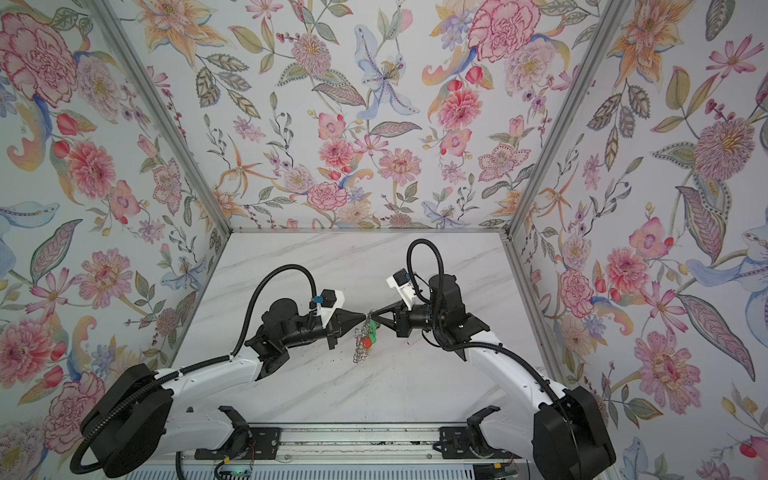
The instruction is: Remove the keys from the keyring
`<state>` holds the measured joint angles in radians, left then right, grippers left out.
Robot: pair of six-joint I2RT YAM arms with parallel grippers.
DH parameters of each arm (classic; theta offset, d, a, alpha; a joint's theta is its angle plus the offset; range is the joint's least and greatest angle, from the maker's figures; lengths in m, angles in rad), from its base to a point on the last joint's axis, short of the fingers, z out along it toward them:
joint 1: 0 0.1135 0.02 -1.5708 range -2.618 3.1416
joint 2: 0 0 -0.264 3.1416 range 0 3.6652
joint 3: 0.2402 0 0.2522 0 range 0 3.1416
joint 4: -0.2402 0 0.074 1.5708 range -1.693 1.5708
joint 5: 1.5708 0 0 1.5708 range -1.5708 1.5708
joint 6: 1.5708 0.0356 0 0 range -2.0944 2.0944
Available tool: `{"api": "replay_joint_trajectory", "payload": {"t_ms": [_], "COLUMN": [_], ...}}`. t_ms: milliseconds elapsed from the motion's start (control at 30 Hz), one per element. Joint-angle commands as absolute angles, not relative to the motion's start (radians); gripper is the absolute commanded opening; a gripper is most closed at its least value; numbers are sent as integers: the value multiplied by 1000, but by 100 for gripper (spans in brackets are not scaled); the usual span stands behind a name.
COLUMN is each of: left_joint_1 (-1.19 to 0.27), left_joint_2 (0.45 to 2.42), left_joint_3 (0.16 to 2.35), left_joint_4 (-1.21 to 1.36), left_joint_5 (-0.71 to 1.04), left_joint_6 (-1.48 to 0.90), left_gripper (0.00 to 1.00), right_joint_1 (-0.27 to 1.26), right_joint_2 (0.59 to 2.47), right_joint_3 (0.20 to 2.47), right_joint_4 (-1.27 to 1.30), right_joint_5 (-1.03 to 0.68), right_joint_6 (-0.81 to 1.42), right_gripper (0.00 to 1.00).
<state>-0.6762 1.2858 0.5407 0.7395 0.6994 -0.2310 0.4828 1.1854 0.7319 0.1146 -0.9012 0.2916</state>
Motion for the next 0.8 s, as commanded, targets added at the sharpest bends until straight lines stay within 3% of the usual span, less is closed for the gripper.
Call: {"api": "replay_joint_trajectory", "payload": {"t_ms": [0, 767], "left_joint_1": [-662, -663], "left_joint_2": [1240, 1260], "left_joint_3": [529, 529], "left_joint_4": [785, 694], "left_joint_5": [634, 581], "left_joint_6": [-203, -160], "left_gripper": [0, 0], "right_joint_1": [454, 453], "right_joint_2": [1183, 1204], "right_joint_3": [752, 820], "right_joint_4": [49, 15], "right_joint_5": [-890, -814], "right_joint_6": [280, 342], "right_gripper": [0, 0]}}
